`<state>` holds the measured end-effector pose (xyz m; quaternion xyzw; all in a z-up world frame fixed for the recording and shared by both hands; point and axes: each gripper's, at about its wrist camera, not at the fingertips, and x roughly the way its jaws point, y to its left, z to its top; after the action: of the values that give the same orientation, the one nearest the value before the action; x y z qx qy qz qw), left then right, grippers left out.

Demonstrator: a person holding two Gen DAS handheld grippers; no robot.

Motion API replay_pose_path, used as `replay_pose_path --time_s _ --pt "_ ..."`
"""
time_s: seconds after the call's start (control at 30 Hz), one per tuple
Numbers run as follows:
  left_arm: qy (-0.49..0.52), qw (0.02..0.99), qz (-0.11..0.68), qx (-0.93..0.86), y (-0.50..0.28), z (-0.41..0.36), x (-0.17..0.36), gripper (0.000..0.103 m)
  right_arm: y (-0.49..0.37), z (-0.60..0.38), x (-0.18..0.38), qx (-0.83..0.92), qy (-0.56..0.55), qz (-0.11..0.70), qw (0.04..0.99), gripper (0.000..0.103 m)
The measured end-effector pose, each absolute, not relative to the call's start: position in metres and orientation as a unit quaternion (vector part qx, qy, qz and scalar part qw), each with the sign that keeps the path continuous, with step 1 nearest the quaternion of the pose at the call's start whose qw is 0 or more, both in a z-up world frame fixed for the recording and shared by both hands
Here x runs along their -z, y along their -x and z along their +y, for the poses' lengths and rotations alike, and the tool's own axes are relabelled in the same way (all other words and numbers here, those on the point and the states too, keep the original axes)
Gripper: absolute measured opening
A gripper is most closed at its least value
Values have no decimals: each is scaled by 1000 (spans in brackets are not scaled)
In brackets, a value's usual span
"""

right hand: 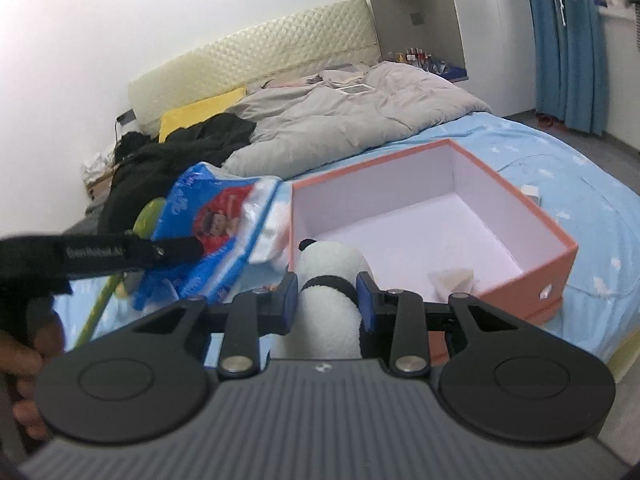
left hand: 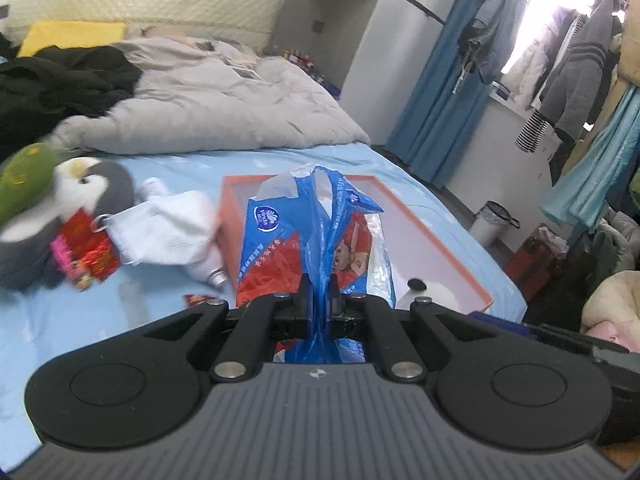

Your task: Organize soft objects

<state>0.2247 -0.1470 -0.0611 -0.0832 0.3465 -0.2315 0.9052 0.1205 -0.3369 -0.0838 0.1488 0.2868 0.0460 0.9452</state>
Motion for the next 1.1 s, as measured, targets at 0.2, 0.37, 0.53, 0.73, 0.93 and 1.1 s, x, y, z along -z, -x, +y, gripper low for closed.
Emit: replay_pose_path --time_s 0.2,0.37,0.53,0.73,0.93,1.1 --pt "74 892 373 244 -283 -184 67 6 -164 -362 77 -29 -134 305 943 36" --pt "44 887 398 231 -329 -216 83 6 -205 -380 91 -20 -141 349 926 36" --pt "6 860 451 241 -359 -240 109 6 -243 -404 120 9 -146 404 903 36" --pt "-41 839 486 240 -371 -258 132 6 -259 -421 149 31 -162 447 879 36" --pt "-42 837 489 242 -373 -261 132 7 -253 -419 158 29 -154 458 875 36" --pt "-17 831 496 252 -371 -256 137 29 -253 -423 158 31 -154 456 876 39"
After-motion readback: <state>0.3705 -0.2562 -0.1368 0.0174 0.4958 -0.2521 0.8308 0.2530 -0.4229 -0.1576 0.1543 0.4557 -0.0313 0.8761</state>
